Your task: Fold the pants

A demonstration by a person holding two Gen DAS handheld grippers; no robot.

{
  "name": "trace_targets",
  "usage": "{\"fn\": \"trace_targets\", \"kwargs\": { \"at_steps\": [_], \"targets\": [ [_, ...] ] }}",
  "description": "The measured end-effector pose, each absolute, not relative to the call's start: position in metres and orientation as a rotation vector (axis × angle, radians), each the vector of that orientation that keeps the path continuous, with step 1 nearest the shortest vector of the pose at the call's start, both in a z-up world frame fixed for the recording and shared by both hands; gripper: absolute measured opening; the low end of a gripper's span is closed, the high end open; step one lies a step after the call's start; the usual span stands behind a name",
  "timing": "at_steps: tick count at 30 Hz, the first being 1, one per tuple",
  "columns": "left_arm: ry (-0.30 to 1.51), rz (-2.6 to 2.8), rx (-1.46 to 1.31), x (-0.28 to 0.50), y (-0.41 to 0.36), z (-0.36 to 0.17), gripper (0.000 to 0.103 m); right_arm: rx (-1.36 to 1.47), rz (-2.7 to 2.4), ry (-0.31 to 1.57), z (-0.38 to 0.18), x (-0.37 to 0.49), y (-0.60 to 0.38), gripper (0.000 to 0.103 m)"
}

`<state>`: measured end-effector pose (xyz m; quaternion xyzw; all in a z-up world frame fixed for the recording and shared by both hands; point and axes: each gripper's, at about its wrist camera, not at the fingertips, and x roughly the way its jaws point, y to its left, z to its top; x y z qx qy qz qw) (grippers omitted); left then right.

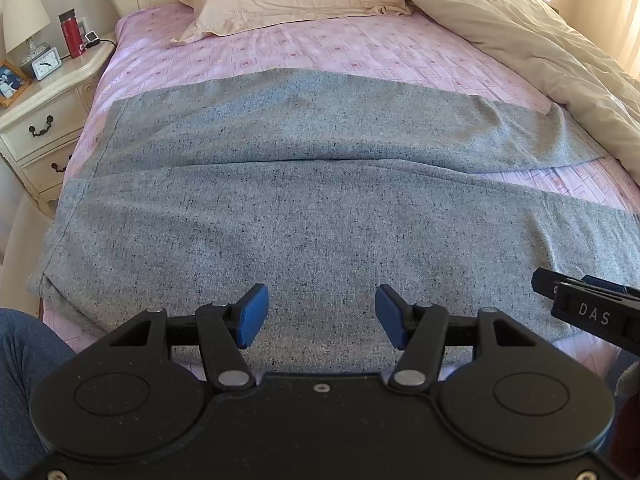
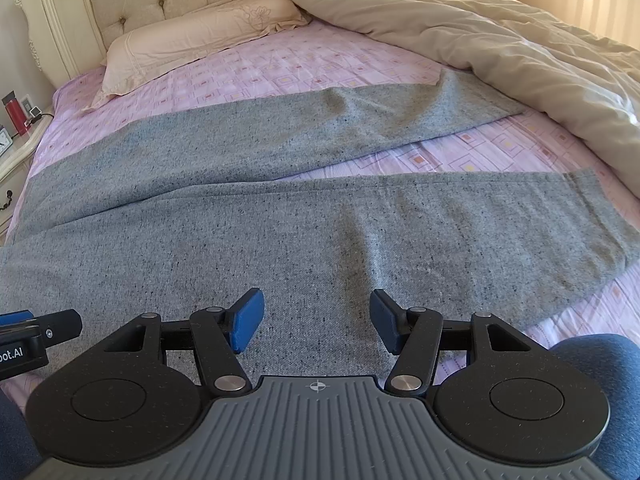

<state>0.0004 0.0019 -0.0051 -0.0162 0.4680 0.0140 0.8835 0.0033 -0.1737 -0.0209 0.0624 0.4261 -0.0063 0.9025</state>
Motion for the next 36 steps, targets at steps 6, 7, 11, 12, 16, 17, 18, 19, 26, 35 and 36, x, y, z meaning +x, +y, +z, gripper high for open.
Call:
{"fn": "trace_targets", "kwargs": {
  "at_steps": [6, 7, 11, 12, 16, 17, 18, 19, 26, 35, 36],
  "targets": [
    [0.973, 0.029, -0.034, 0.0003, 0.0018, -0.0051, 0.063, 0.129, -0.013, 0.882, -0.0209, 0.0033, -0.1736, 0.057],
    [0.973, 0.029, -0.034, 0.0, 0.0015, -0.0053, 0.063, 0.129, -0.013, 0.882, -0.0208, 0.0032, -0.1737, 0.057],
    [0.975, 0.029, -0.033, -0.0001, 0.0013, -0.0053, 0.063, 0.129, -0.014, 0.882, -0.0208, 0.0032, -0.1732, 0.057],
    [0.974, 0.03, -0.033, 0.0, 0.0009, -0.0053, 0.063, 0.129, -0.014, 0.882, -0.0207, 0.0031, -0.1732, 0.057],
    [0.975, 0.029, -0.034, 0.0, 0.0001, -0.0053, 0.063, 0.128, -0.014, 0.882, -0.0207, 0.0034, -0.1735, 0.057],
    [0.974, 0.028, -0.033, -0.0001, -0.0004, -0.0055, 0.063, 0.128, -0.014, 0.882, -0.0205, 0.0031, -0.1737, 0.057],
    [0.974, 0.027, -0.034, -0.0001, -0.0005, -0.0054, 0.063, 0.129, -0.014, 0.882, -0.0206, 0.0034, -0.1737, 0.057],
    [0.974, 0.026, -0.034, -0.0002, -0.0005, -0.0053, 0.063, 0.128, -0.014, 0.882, -0.0206, 0.0034, -0.1738, 0.057],
    [0.974, 0.024, -0.033, -0.0002, -0.0006, -0.005, 0.063, 0.123, -0.014, 0.881, -0.0208, 0.0027, -0.1718, 0.057],
    [0.976, 0.022, -0.033, 0.0002, 0.0014, -0.0054, 0.063, 0.115, -0.008, 0.888, -0.0215, 0.0045, -0.1703, 0.057],
    [0.977, 0.021, -0.034, 0.0004, 0.0016, -0.0055, 0.063, 0.115, -0.008, 0.889, -0.0216, 0.0047, -0.1703, 0.057]
  ]
}}
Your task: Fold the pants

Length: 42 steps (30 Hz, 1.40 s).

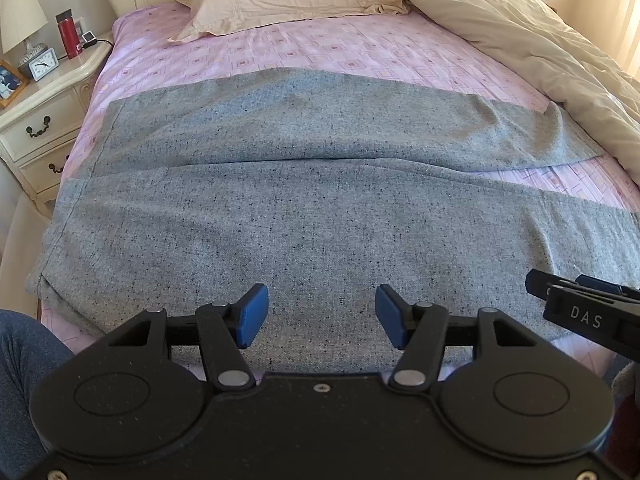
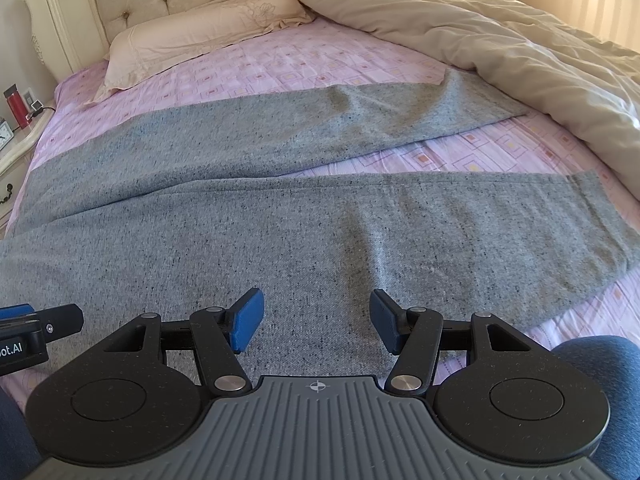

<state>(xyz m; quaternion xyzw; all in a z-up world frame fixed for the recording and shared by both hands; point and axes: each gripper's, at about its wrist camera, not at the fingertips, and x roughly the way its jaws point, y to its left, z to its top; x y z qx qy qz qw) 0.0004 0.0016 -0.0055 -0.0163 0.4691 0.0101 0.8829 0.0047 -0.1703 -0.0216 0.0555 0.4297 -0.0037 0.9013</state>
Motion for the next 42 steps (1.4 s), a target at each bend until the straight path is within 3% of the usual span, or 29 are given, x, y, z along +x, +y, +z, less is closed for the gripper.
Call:
{"fn": "trace_targets", "kwargs": {
  "at_steps": [14, 23, 32, 42],
  "targets": [
    [0.943, 0.012, -0.016, 0.031, 0.005, 0.0, 0.063, 0.357, 0.017, 0.916, -0.018, 0.016, -0.211, 0.057],
    [0.882, 0.011, 0.013, 0.088, 0.004, 0.006, 0.063, 0.308, -0.182, 0.763, 0.009, 0.082, -0.302, 0.056],
    [0.903, 0.025, 0.033, 0.132, 0.006, -0.016, 0.063, 0.44, -0.411, 0.67, -0.026, 0.167, -0.411, 0.056],
    [0.926, 0.036, 0.04, 0.147, 0.012, -0.026, 0.063, 0.557, -0.445, 0.732, -0.061, 0.232, -0.431, 0.056]
  ]
}}
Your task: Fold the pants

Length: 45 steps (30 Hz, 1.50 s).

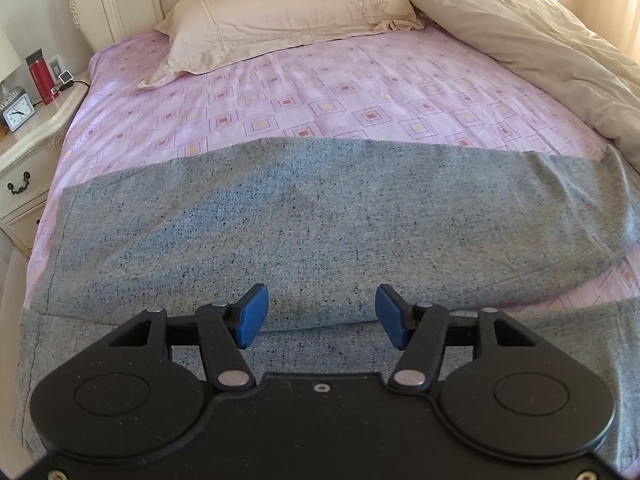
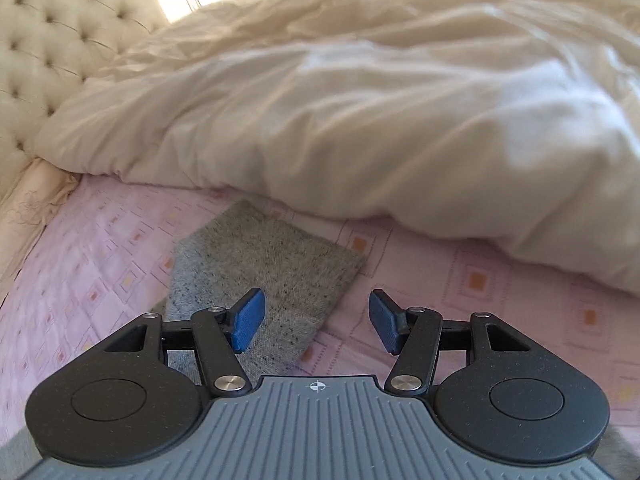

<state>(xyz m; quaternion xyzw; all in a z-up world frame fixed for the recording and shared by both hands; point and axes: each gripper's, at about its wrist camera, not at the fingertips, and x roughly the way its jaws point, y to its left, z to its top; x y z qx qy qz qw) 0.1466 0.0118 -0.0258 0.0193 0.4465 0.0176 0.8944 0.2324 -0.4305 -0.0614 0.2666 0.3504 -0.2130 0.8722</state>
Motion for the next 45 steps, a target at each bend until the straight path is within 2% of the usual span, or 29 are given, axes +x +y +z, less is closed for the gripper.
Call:
{"fn": "trace_targets", "kwargs": {
  "at_steps": [3, 4, 5, 6, 7, 14, 17, 19, 23, 27, 31, 33, 35, 40, 45],
  "targets": [
    [0.927, 0.036, 0.05, 0.147, 0.014, -0.026, 0.063, 0.578, -0.46, 0.736, -0.065, 0.242, -0.429, 0.055],
    [0.929, 0.037, 0.052, 0.148, 0.014, -0.027, 0.063, 0.583, -0.451, 0.733, -0.065, 0.243, -0.428, 0.041],
    [0.929, 0.039, 0.052, 0.149, 0.015, -0.027, 0.063, 0.591, -0.429, 0.741, -0.065, 0.245, -0.427, 0.032],
    [0.929, 0.042, 0.05, 0.149, 0.016, -0.027, 0.063, 0.591, -0.417, 0.758, -0.066, 0.248, -0.427, 0.014],
    [0.93, 0.044, 0.048, 0.15, 0.018, -0.027, 0.063, 0.576, -0.406, 0.761, -0.065, 0.248, -0.425, 0.01],
    [0.916, 0.047, 0.047, 0.151, 0.019, -0.026, 0.063, 0.494, -0.488, 0.732, -0.057, 0.22, -0.431, 0.01],
    [0.921, 0.051, 0.044, 0.155, 0.019, -0.028, 0.063, 0.468, -0.478, 0.782, -0.069, 0.221, -0.433, 0.012],
    [0.919, 0.056, 0.049, 0.157, 0.019, -0.03, 0.063, 0.468, -0.471, 0.777, -0.068, 0.222, -0.436, 0.017],
    [0.889, 0.102, 0.083, 0.164, 0.022, -0.035, 0.064, 0.474, -0.47, 0.726, -0.057, 0.207, -0.442, 0.017],
    [0.944, 0.163, 0.07, 0.185, 0.034, -0.053, 0.064, 0.421, -0.516, 0.811, -0.059, 0.202, -0.454, 0.017],
    [0.976, 0.15, 0.105, 0.199, 0.037, -0.065, 0.072, 0.471, -0.506, 0.741, -0.044, 0.17, -0.467, 0.017],
    [0.99, 0.132, 0.15, 0.202, 0.034, -0.06, 0.071, 0.51, -0.469, 0.718, -0.034, 0.147, -0.471, 0.017],
    [0.973, 0.125, 0.132, 0.196, 0.037, -0.048, 0.067, 0.524, -0.441, 0.705, -0.027, 0.122, -0.473, 0.017],
    [0.92, 0.094, 0.062, 0.157, 0.045, -0.017, 0.067, 0.541, -0.42, 0.707, -0.024, 0.052, -0.476, 0.017],
    [0.903, 0.063, 0.084, 0.104, 0.045, -0.008, 0.067, 0.553, -0.45, 0.723, -0.04, -0.005, -0.476, 0.018]
  ]
}}
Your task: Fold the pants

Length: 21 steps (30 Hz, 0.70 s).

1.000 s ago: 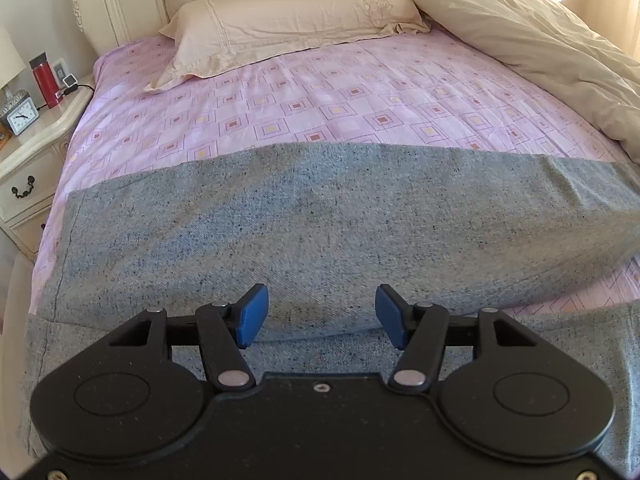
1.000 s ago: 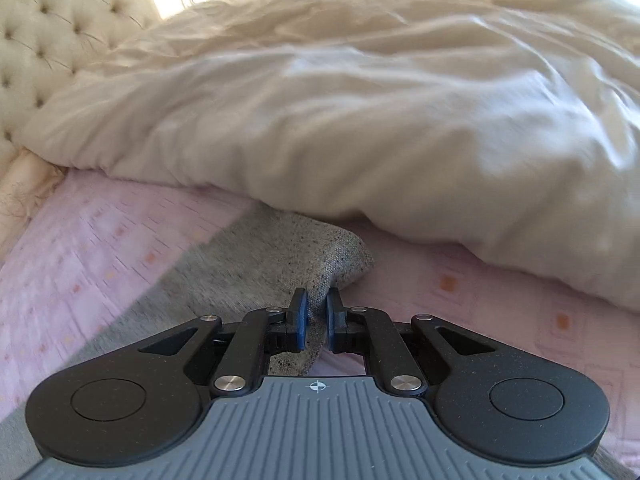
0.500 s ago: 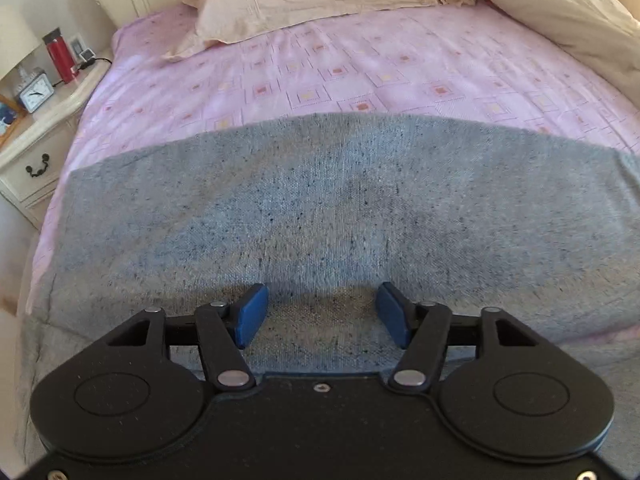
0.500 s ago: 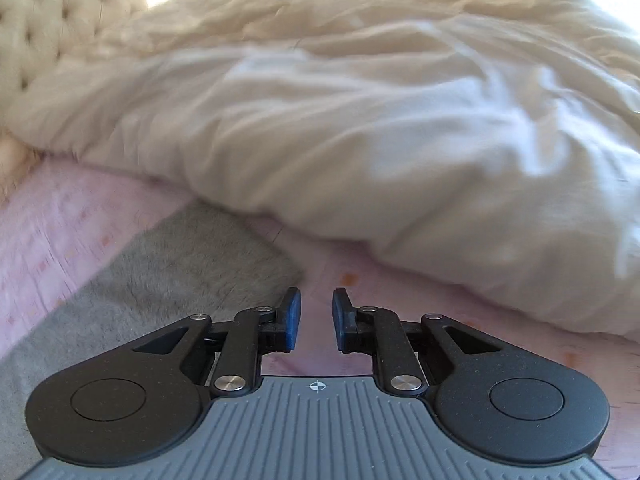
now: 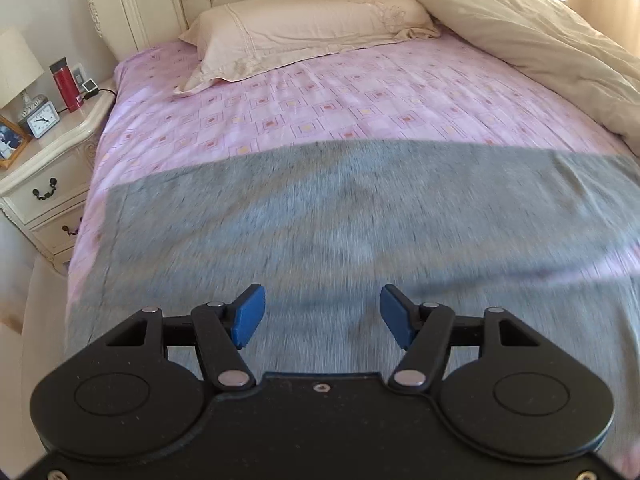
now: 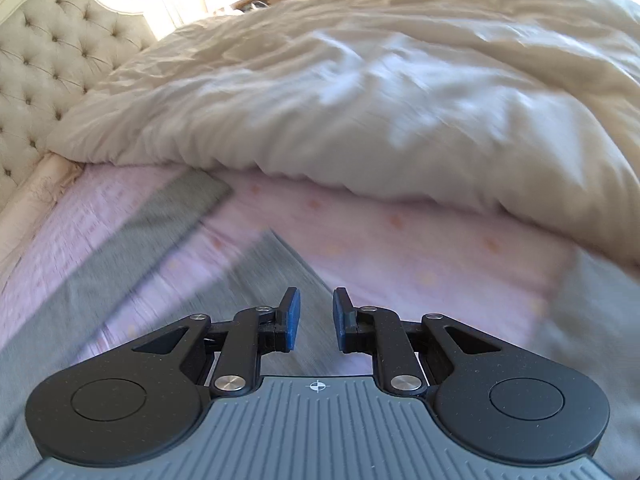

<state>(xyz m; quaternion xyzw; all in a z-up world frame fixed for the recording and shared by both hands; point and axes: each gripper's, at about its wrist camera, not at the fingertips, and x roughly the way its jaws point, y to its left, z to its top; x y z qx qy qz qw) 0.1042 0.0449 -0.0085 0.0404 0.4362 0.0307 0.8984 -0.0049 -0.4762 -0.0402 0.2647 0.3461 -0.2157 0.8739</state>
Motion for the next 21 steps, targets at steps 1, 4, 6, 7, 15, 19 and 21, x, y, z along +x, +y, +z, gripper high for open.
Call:
{"fn": "trace_targets", "kwargs": {
  "at_steps": [1, 4, 6, 7, 15, 19, 21],
  "targets": [
    [0.905, 0.053, 0.093, 0.093, 0.043, -0.008, 0.067, 0.574, -0.448, 0.723, -0.044, -0.014, -0.477, 0.018],
    [0.916, 0.02, 0.111, 0.067, 0.041, -0.006, 0.067, 0.658, -0.417, 0.716, -0.057, -0.026, -0.476, 0.018],
    [0.922, 0.01, 0.097, 0.053, 0.041, -0.005, 0.067, 0.687, -0.386, 0.711, -0.063, -0.026, -0.471, 0.018],
    [0.927, 0.008, 0.088, 0.048, 0.041, -0.005, 0.067, 0.695, -0.37, 0.709, -0.065, -0.023, -0.469, 0.019],
    [0.996, 0.022, -0.037, 0.003, 0.051, -0.01, 0.067, 0.73, -0.366, 0.742, -0.074, -0.012, -0.469, 0.024],
    [1.021, 0.029, -0.059, -0.018, 0.05, -0.018, 0.067, 0.73, -0.371, 0.752, -0.077, -0.016, -0.472, 0.024],
    [1.061, 0.033, -0.084, -0.023, 0.05, -0.027, 0.067, 0.724, -0.368, 0.758, -0.079, -0.017, -0.471, 0.024]
  ]
}}
